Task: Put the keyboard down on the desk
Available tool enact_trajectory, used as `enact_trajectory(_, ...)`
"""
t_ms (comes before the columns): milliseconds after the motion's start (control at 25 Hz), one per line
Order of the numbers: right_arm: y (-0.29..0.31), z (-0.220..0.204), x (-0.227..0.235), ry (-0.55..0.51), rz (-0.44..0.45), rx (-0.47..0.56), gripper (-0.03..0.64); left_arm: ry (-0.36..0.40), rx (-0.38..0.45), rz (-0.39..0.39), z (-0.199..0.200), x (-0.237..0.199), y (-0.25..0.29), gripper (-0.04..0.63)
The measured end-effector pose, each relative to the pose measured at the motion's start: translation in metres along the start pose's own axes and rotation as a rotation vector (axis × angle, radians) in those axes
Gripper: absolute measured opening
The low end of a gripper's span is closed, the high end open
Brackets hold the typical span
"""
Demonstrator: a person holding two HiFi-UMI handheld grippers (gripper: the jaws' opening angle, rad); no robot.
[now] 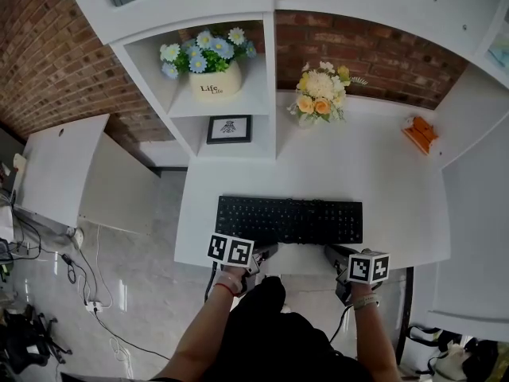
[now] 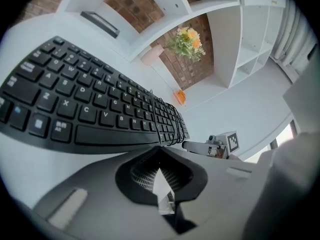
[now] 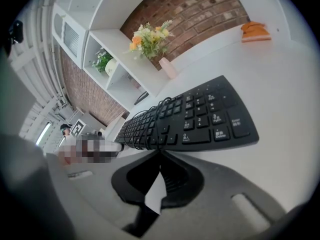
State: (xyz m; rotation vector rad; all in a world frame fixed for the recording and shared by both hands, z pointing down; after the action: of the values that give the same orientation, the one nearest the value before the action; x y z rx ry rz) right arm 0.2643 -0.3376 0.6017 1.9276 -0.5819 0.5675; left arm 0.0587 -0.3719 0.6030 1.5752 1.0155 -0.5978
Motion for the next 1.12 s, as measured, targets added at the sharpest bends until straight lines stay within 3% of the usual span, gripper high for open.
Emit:
enact_trajectory(160,-0.009,0.002,-0.004,-0.039,0.018,0.039,-0.002,0.041,0.034,0.022,0.001,0.001,-0.011,-0.006)
enact_trajectory(400,-0.03,0.016,-0.013,-0.122,0.011,0.196,-0.002,0.142,0.194,0.044,0.006,0.012,-0.035,-0.006)
enact_trajectory(680,-0.055,0.019,-0.022,-0.237,-0.05,0.33,-0.002,0.255,0.363,0.149,0.007,0.021,-0.066,-0.006)
enact_trajectory(880,-0.074,0.021,-0.031,-0.327,-0.09,0.415,-0.002,0.402,0.479,0.257,0.007,0.034,-0.092,-0.006)
enact_trajectory(1120,-0.102,0.024,-0.044,-0.401,-0.13,0.529,-0.002,0.502,0.665,0.311,0.006,0.051,-0.126,-0.006)
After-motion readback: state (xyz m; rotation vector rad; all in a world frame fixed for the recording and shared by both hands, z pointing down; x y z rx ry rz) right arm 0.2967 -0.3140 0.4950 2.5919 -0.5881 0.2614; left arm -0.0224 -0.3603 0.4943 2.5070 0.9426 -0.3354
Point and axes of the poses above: the fingertips, and each gripper's own axes: y forward along the fingers, x to its right, z out of its top, the point moved 5 cm from there along -y, backward along the fingers, and after that the axes turned 7 degrees about -x, right-handed, at the moved point
